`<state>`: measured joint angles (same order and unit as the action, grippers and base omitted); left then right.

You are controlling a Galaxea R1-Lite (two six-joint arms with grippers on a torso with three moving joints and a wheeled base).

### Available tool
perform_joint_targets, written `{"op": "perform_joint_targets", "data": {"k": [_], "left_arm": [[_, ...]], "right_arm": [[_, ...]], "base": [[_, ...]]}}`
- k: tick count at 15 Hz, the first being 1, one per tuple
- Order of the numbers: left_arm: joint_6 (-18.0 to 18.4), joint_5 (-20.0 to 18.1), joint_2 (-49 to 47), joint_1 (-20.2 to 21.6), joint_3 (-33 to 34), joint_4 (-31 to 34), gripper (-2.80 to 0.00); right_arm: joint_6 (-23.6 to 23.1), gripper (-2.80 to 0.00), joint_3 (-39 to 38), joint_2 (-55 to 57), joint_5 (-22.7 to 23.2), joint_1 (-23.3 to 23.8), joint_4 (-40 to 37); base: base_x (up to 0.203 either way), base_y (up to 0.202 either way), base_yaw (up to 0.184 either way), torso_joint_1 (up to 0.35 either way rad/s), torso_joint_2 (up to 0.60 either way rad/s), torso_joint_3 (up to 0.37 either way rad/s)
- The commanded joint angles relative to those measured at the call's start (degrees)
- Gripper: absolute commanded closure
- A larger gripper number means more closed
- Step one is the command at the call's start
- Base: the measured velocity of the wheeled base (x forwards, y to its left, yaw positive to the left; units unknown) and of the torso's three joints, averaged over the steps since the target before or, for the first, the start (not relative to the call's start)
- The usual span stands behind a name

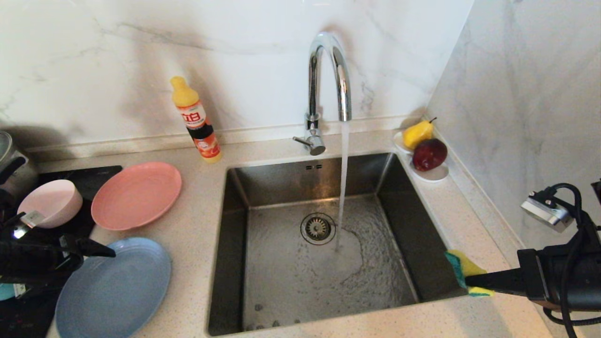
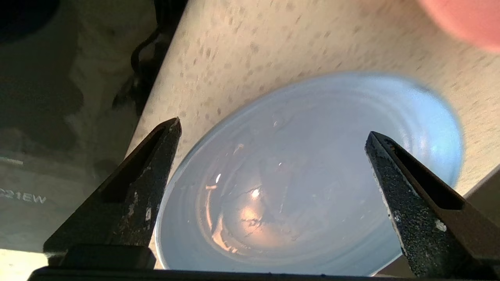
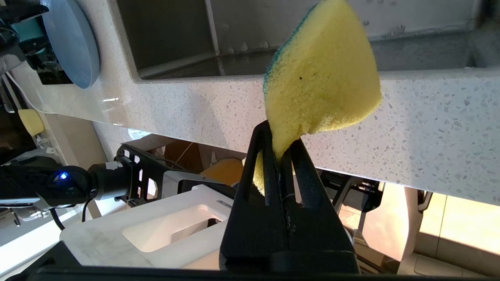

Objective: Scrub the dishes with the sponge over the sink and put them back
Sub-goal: Wash the plate

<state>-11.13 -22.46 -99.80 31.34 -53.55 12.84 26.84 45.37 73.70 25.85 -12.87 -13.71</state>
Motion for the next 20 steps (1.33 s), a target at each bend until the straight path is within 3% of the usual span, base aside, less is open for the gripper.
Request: {"op": "perform_joint_targets", "data": {"k": [1,7,8,11,15,17,20], "left_arm": [[0.0,-0.1,-0.4,-0.3,0.6,-0.1,-2.8],[0.1,-0.1,-1.6,-1.2,0.6,-0.1,-2.8],[0.5,0.1,-1.7,-1.1,0.5,-0.1,0.0],[0.7,0.6,-1.6,-1.2,0.1,0.2,0.0],[5.2,1.4,-1.7,-1.2,0.9,2.5,0.0],[9.5,2.3,-1.5,-1.2,0.8,5.5,0.0],[10.2,2.3,0.4,-1.2,0.7,6.3,0.0]], "right_arm": [[0.1,0.0,-0.2,0.1,0.2,0.0,-0.1],[0.1,0.0,-0.4,0.6,0.3,0.1,0.8],[0.1,0.0,-0.4,0.7,0.2,0.1,0.8],[0.1,0.0,-0.3,0.7,0.2,0.1,0.8],[0.2,0.0,-0.5,0.9,0.3,0.4,0.8],[0.2,0.0,-0.5,1.0,0.3,0.6,0.8],[0.2,0.0,-0.5,0.9,0.3,0.8,0.8]], "base": [[0.0,0.0,0.0,0.0,0.0,0.0],[0.0,0.0,0.0,0.0,0.0,0.0],[0.0,0.0,0.0,0.0,0.0,0.0],[0.0,0.0,0.0,0.0,0.0,0.0],[0.0,0.0,0.0,0.0,0.0,0.0],[0.0,0.0,0.0,0.0,0.0,0.0],[0.0,0.0,0.0,0.0,0.0,0.0]]}}
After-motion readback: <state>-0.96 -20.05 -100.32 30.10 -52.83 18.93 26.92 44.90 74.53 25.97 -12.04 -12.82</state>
